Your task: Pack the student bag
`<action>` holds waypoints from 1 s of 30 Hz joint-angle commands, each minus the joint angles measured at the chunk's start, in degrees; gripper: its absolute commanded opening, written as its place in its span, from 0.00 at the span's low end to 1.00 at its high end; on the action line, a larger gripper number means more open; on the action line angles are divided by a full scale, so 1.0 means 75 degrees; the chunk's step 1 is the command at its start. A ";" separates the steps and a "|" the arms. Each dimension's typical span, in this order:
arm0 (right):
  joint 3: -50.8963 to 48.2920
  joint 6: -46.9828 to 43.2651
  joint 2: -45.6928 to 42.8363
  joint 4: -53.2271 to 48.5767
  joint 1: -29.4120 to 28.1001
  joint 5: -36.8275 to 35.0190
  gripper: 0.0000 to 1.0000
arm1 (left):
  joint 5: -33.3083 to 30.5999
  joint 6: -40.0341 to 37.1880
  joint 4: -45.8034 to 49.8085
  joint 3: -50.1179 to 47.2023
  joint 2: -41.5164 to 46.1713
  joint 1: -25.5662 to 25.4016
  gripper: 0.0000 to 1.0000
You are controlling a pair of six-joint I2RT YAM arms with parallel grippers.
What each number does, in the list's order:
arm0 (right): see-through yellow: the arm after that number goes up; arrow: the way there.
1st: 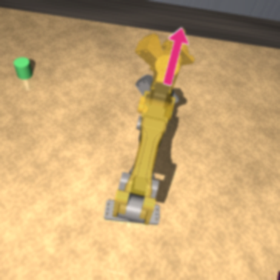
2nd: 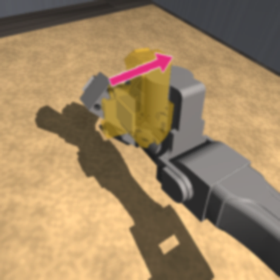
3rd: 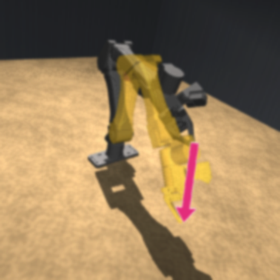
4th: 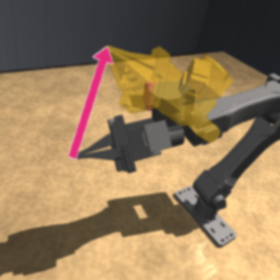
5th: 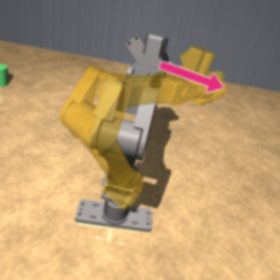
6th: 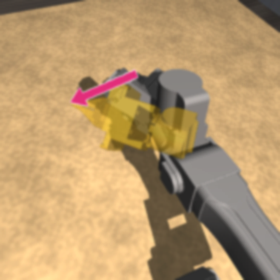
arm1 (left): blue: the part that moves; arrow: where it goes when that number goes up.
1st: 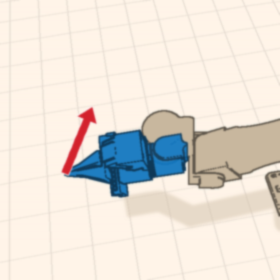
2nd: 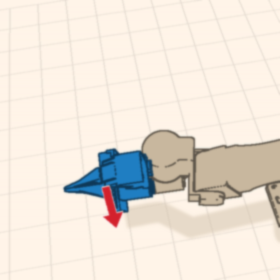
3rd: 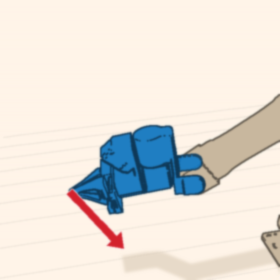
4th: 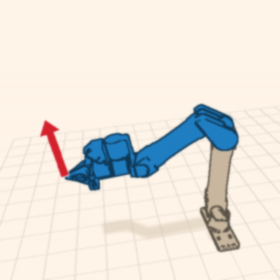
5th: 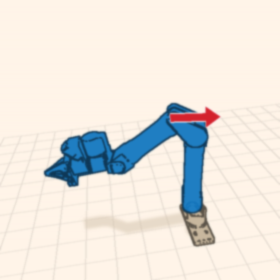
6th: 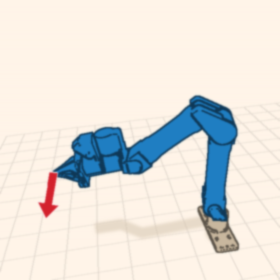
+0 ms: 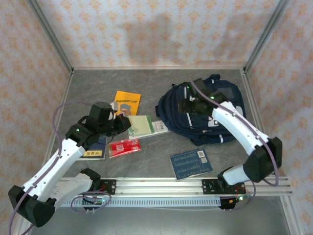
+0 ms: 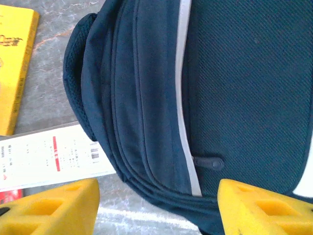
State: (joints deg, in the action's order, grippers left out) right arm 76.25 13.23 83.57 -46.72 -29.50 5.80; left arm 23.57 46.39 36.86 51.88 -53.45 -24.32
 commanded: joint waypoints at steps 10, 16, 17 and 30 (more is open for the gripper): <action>0.1501 0.0083 0.2470 -0.0331 -0.0281 -0.1958 0.72 | -0.0086 -0.0023 -0.0458 -0.0059 -0.0174 0.0032 0.00; 0.2074 0.0031 0.3361 -0.0285 -0.0274 -0.1874 0.73 | 0.0033 -0.0010 -0.0566 -0.0207 -0.0186 0.0032 0.00; 0.2098 0.0016 0.3487 -0.0293 -0.0265 -0.1980 0.70 | 0.0034 -0.0021 -0.0562 -0.0214 -0.0179 0.0031 0.00; 0.1952 -0.0874 0.3684 -0.0142 0.0309 -0.0657 0.00 | -0.0123 -0.0067 -0.0587 -0.0011 -0.0353 0.0034 0.00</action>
State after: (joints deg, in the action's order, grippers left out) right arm 90.06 10.41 111.92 -45.52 -28.62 -0.80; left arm 23.51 46.39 35.11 50.17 -55.64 -24.32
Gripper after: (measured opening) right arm 0.045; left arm 0.072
